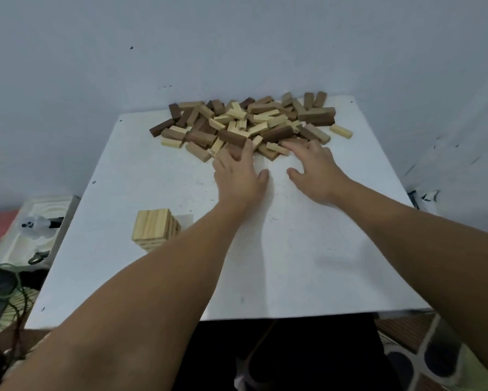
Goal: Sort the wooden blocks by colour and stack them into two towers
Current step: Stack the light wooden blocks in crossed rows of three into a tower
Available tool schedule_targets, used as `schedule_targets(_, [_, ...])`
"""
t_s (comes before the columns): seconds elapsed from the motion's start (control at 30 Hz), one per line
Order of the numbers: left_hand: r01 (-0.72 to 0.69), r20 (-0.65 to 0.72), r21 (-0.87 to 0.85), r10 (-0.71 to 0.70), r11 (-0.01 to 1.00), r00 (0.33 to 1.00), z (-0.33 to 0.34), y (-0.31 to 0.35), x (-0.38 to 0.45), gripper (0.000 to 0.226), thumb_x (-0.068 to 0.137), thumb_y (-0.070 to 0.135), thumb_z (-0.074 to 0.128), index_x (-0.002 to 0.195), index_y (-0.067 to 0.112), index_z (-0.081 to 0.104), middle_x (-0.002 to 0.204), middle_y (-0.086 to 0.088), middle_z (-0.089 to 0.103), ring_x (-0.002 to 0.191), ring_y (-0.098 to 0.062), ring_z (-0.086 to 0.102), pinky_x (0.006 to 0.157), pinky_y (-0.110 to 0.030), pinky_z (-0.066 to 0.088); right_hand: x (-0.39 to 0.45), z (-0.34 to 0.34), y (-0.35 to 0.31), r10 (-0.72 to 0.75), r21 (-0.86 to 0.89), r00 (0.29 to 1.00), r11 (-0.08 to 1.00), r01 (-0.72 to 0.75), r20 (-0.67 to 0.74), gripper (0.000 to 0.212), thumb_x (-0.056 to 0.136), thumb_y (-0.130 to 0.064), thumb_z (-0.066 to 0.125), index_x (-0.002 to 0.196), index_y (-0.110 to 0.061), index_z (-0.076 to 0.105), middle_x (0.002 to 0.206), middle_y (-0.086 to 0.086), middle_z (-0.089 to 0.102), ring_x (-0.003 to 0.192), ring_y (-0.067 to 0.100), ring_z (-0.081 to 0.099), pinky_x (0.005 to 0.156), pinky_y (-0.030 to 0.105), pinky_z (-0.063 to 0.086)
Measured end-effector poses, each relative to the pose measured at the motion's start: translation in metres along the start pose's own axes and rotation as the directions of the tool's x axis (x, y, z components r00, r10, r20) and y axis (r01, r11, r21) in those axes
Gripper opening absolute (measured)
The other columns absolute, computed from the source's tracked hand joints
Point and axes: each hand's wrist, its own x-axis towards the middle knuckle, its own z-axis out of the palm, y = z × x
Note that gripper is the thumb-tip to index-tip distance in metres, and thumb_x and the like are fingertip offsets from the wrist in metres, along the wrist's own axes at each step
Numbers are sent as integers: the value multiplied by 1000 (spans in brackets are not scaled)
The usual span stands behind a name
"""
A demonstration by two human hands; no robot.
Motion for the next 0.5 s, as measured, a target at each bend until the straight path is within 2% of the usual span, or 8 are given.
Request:
schedule_targets(0.13, [-14,-104,41,18,999,994,14,-2,-3,73,97,57,47,163,38,22,127,-8,30,113,-28,31,104,-41,29,11,6,8,7,-48,999,999,-5,51,63,101,-38,53,159,-45,28,146,7,36,133,33,31,111,42,29])
schedule_targets(0.2, [-6,-108,64,13,998,994,17,-1,-4,69,97,58,44,161,39,25,128,-7,29,113,-27,29,103,-40,28,12,13,14,10,-52,1000,999,-10,-8,58,100,-41,54,155,-45,36,140,4,39,128,31,34,110,41,29])
schedule_targets(0.27, [0,-122,52,6,999,992,16,-1,-4,62,96,57,46,154,37,37,129,-7,30,114,-25,28,101,-37,25,10,23,18,-12,4,994,1000,12,-113,46,97,-39,57,143,-40,53,132,1,45,121,27,39,107,39,31])
schedule_targets(0.33, [-41,-168,31,45,999,985,16,-3,-6,46,96,51,51,138,33,51,129,-6,31,116,-24,27,98,-33,22,8,30,20,-34,67,973,997,50,-226,28,93,-35,62,121,-33,65,124,0,48,113,25,43,101,36,36])
schedule_targets(0.4, [-116,-222,52,124,992,967,18,-3,-9,33,93,46,56,123,30,58,128,-5,33,117,-25,30,97,-32,22,6,33,22,-43,98,949,992,78,-313,17,92,-31,64,108,-26,67,119,1,49,108,24,44,95,32,38])
schedule_targets(0.5, [-162,-266,87,180,983,947,22,-2,-12,34,89,43,61,119,27,58,128,-6,39,116,-26,34,97,-32,23,6,33,24,-58,63,946,995,83,-319,23,93,-30,61,116,-25,65,121,1,51,107,24,43,92,30,36])
